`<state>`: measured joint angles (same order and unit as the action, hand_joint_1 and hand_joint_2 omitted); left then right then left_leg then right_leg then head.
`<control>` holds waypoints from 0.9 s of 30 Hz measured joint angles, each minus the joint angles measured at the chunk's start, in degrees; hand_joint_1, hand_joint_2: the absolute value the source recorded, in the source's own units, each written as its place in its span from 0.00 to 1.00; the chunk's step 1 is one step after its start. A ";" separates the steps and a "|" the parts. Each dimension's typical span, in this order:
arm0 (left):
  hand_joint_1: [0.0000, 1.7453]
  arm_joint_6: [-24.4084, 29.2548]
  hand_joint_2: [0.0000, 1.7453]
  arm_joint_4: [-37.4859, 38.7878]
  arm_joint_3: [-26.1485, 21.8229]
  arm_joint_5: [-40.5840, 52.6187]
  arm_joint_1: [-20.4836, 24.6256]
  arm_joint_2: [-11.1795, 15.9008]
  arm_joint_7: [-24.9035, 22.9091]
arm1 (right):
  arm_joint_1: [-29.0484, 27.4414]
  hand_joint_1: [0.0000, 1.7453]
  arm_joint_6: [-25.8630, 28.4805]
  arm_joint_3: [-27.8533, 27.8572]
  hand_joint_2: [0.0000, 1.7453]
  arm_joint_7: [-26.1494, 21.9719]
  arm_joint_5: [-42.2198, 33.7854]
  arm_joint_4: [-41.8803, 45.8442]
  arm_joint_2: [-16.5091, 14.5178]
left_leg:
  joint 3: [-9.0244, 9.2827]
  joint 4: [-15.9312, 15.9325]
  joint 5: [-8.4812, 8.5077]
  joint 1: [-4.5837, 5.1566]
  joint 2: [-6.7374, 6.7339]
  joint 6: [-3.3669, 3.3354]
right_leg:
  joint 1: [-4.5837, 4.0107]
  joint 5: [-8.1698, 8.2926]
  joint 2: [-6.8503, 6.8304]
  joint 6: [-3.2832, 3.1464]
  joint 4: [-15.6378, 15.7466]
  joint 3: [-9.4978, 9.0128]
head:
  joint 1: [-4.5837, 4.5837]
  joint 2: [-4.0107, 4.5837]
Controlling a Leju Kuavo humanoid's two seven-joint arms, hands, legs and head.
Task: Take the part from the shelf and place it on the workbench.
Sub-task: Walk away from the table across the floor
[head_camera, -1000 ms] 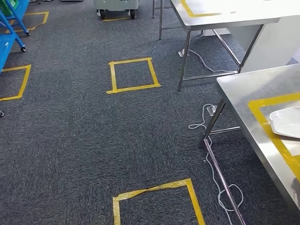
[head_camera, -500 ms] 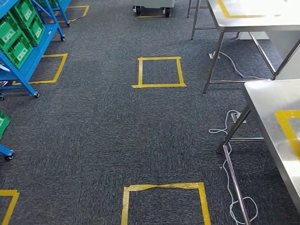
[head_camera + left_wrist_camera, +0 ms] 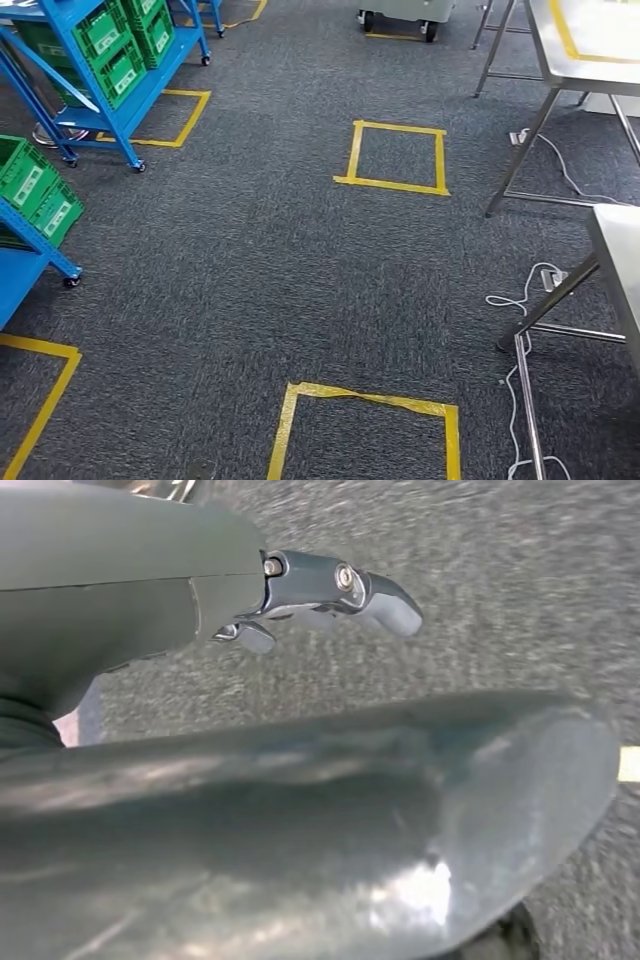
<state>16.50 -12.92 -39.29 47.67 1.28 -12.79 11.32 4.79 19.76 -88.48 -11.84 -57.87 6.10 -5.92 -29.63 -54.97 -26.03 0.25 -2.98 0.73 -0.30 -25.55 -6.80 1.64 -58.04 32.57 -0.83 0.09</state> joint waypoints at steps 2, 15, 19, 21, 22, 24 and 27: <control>0.00 -0.24 0.00 0.01 -0.04 0.51 -0.05 -0.06 -0.09 | 0.03 0.00 0.33 0.00 0.00 1.53 0.88 0.00 -0.02 | -0.23 0.12 0.50 -0.23 1.41 -0.74 | 0.31 -2.75 3.27 0.66 -3.98 1.60 | 0.22 0.00; 0.00 -6.37 0.00 0.12 -0.15 2.05 0.05 -0.31 1.72 | 0.08 0.00 -4.36 0.14 0.00 0.01 0.08 0.00 0.61 | -2.53 -0.80 1.70 -0.62 9.83 1.06 | 0.79 -1.24 9.86 -0.55 0.29 -1.93 | 0.40 0.00; 0.00 -8.15 0.00 0.21 -0.13 2.51 0.24 -0.37 2.48 | -0.13 0.00 -5.79 0.15 0.00 -0.37 0.05 0.00 0.80 | -7.80 -11.59 -4.76 -0.43 4.34 1.86 | 0.69 -0.85 6.68 -1.62 0.74 -1.67 | -0.24 0.00; 0.00 -8.51 0.00 0.22 -0.11 2.71 0.25 -0.39 2.57 | -0.33 0.00 -6.17 0.15 0.00 -0.45 0.02 0.00 0.92 | -10.41 -17.37 -6.69 -0.45 3.78 2.06 | 0.60 -0.89 4.84 -1.68 0.74 -1.54 | -0.28 0.00; 0.00 -8.58 0.00 0.24 -0.11 2.74 0.18 -0.38 2.58 | -0.33 0.00 -6.26 0.15 0.00 -0.50 0.01 0.00 0.96 | -10.18 -17.22 -5.95 -0.46 3.65 2.09 | 0.61 -0.91 4.01 -1.68 0.73 -1.53 | -0.28 0.00; 0.00 -8.63 0.00 0.25 -0.11 2.75 0.10 -0.37 2.60 | -0.22 0.00 -6.36 0.15 0.00 -0.59 -0.01 0.00 1.00 | -6.59 -10.86 -2.20 -0.46 2.46 2.05 | 0.64 -0.98 2.57 -1.57 0.73 -1.68 | -0.30 0.00; 0.00 -8.79 0.00 0.25 -0.08 2.76 0.27 -0.47 2.66 | -0.13 0.00 -6.43 0.15 0.00 -0.70 -0.03 0.00 1.08 | -1.78 -1.55 0.78 -0.14 -0.88 1.46 | 0.12 -1.28 0.89 -0.81 0.51 -1.83 | -0.35 0.00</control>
<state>7.71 -12.68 -39.38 50.43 1.55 -13.26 13.98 4.67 13.33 -88.32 -12.55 -57.90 6.10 -4.84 -31.41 -56.53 -25.25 0.11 -3.86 2.19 -0.19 -26.83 -5.91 0.83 -57.53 30.74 -1.18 0.09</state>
